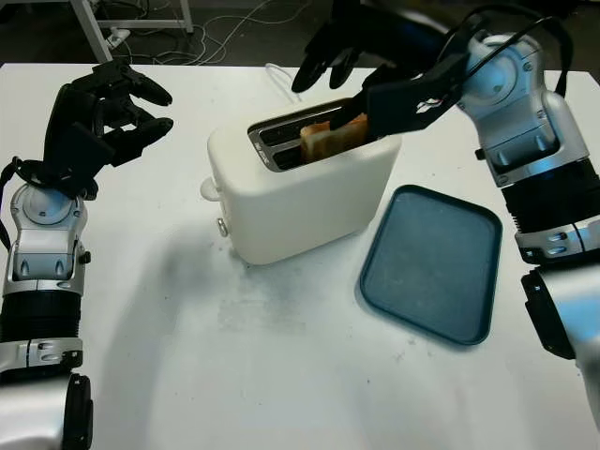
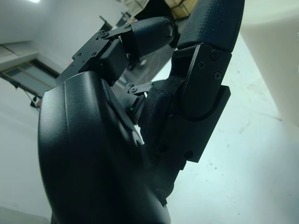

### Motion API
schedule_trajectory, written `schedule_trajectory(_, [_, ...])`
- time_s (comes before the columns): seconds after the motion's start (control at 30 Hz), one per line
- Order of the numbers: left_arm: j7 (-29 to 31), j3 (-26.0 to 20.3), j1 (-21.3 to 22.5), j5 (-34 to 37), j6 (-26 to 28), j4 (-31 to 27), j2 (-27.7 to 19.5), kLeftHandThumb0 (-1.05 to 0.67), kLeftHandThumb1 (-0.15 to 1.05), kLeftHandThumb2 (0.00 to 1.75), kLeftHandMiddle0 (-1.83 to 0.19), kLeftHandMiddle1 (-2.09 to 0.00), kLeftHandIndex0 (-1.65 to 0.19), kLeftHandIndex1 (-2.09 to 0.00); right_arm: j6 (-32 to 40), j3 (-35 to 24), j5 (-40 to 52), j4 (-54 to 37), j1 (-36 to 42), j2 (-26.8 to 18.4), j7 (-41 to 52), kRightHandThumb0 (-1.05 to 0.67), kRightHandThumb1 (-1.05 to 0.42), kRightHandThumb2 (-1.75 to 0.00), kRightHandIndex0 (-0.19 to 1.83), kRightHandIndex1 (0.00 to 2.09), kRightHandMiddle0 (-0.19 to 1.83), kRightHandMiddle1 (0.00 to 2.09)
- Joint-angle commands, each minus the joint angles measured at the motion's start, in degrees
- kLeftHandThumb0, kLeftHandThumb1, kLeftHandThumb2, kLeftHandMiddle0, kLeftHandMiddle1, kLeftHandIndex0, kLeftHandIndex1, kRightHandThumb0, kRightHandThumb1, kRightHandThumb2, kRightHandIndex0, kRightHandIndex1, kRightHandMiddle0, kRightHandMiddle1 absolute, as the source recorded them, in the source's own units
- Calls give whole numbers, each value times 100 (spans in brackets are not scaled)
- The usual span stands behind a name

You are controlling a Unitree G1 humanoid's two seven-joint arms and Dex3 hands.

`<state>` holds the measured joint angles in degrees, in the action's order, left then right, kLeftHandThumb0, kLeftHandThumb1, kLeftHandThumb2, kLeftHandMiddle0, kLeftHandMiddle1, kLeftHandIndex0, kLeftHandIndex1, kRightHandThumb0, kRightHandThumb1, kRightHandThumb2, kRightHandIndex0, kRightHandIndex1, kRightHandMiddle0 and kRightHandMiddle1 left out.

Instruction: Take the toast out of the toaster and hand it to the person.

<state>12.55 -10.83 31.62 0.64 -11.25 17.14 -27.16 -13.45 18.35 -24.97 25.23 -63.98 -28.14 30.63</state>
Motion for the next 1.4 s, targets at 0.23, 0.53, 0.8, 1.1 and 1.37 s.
schedule_trajectory(0.23, [-70,1,-117,-2,108,-110,40,-105,92,16,-79,-115,-66,-114,-460,48,-144,422,-150,36,-90,-42,-62,0,79,90,102,7])
schedule_trajectory(0.53, [-65,16,-99,-20,93,-98,23,-105,92,16,-79,-114,-66,-113,-481,18,-135,510,-124,43,0,-36,-64,0,78,79,103,6])
schedule_trajectory(0.8, [-52,5,-86,0,98,-84,19,-105,92,16,-79,-114,-66,-113,-331,-39,-51,288,-83,29,196,-34,-64,0,86,67,105,5])
schedule_trajectory(1.1, [-66,8,-98,-21,120,-128,15,-105,92,17,-79,-114,-65,-114,-219,-96,69,134,-5,9,482,-26,-65,0,92,67,109,7])
schedule_trajectory(1.37, [-64,-11,-110,-9,84,-118,9,-105,92,17,-78,-115,-64,-115,-36,-53,-7,50,52,-7,629,-27,-65,0,94,66,111,7])
